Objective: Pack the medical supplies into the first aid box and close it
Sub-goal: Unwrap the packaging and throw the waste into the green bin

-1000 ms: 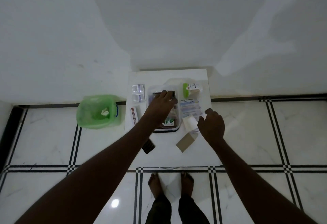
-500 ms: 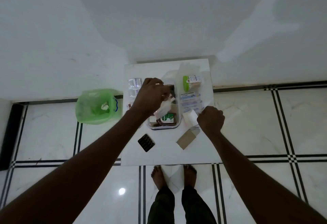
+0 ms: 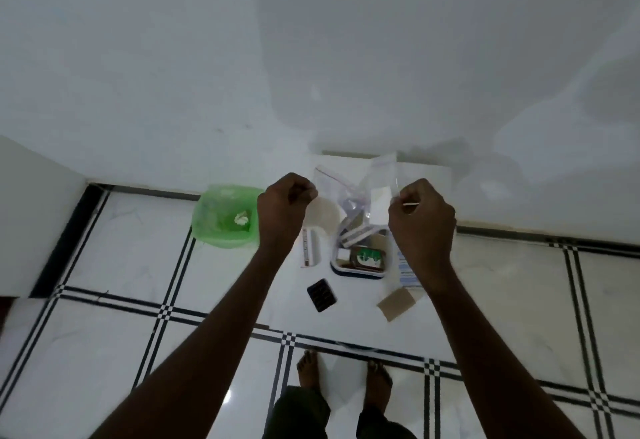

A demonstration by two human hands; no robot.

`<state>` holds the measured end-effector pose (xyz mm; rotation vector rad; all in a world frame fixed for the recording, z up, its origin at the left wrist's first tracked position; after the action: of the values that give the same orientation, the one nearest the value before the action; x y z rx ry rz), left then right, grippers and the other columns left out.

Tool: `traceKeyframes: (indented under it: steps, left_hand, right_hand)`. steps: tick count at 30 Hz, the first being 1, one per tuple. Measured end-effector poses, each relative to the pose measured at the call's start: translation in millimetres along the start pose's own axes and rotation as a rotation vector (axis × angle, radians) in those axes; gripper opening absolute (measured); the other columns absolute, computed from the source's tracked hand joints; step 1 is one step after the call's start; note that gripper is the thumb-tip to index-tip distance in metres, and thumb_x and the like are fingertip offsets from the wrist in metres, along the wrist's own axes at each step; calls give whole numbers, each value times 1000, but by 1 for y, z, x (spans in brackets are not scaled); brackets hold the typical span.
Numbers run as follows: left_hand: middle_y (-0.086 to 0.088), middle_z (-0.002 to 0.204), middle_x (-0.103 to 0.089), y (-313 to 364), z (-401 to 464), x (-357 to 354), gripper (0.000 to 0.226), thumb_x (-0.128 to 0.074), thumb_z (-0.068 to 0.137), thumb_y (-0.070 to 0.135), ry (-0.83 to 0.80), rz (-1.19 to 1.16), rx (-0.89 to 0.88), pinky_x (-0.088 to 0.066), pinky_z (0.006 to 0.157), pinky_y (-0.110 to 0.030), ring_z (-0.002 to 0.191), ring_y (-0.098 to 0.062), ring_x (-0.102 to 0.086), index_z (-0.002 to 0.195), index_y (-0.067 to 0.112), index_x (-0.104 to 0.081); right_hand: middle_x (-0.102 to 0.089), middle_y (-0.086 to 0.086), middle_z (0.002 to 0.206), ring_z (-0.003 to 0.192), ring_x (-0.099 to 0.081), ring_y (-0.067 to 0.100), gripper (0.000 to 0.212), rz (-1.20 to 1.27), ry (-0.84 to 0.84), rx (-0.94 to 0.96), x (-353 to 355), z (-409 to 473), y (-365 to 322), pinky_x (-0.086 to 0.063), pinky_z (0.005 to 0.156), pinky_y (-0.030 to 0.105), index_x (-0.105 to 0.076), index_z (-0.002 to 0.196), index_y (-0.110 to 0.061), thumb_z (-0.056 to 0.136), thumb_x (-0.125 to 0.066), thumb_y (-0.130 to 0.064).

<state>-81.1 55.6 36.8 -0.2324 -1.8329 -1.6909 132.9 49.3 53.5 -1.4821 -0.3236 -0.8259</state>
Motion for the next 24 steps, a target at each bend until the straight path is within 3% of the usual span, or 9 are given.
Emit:
traceKeyframes:
  steps: [5,9,11,16,19,21,24]
  left_hand:
    - [-6,73,-73,-50,16,65,2,-72,85,4,89,-162,282,-44,45,-11,45,-1,-61,87,4,-71]
    - [-12,77,-76,-132,40,108,13,-75,80,19,98,-142,446,-61,61,-39,60,-26,-70,85,7,-73]
    - [-13,71,-75,-192,60,129,17,-73,76,23,96,-122,519,-62,66,-49,64,-34,-73,82,8,-73]
    - [-9,61,-74,-352,99,147,21,-65,78,33,68,4,665,-61,73,-39,64,-29,-74,81,13,-72]
    - [-9,68,-75,-432,118,143,20,-60,78,31,36,98,759,-59,79,-36,72,-31,-73,81,14,-70]
    - [-12,79,-76,-484,137,135,17,-62,82,21,11,160,790,-57,81,-33,82,-31,-72,85,8,-73]
    - [-16,99,-74,-538,170,123,21,-59,87,11,16,239,798,-53,82,-34,99,-31,-70,100,0,-71]
  right_hand:
    - [-62,-5,72,70,-64,19,3,75,-165,9,-80,-19,-59,-42,64,26,-62,82,-12,82,-64,-11]
    - [-66,-1,76,81,-67,28,3,51,-292,-27,-172,-37,-95,-45,70,28,-63,83,-13,81,-65,-11]
    - [-69,2,79,83,-67,30,2,15,-368,-70,-236,-49,-113,-51,75,33,-63,83,-13,81,-64,-12]
    - [-72,7,84,82,-67,29,6,-87,-478,-175,-403,-80,-119,-51,76,32,-65,84,-12,81,-60,-11]
    - [-68,3,75,53,-68,20,8,-83,-569,-329,-488,-91,-101,-56,57,24,-61,83,-9,86,-54,-12]
    - [-70,6,75,41,-67,23,14,-82,-623,-415,-550,-93,-78,-58,53,32,-61,86,-6,88,-50,-13]
    - [-69,8,66,42,-68,30,16,-83,-646,-510,-626,-88,-45,-62,64,45,-62,92,-2,87,-50,-12]
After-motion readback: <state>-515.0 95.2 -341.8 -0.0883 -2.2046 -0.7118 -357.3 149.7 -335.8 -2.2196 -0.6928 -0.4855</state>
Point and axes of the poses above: each hand's wrist, its own z-axis towards the middle knuckle, its own x-axis out of the back of the hand, y = z × x, the point moved 1 cm from there along z, towards the middle knuckle
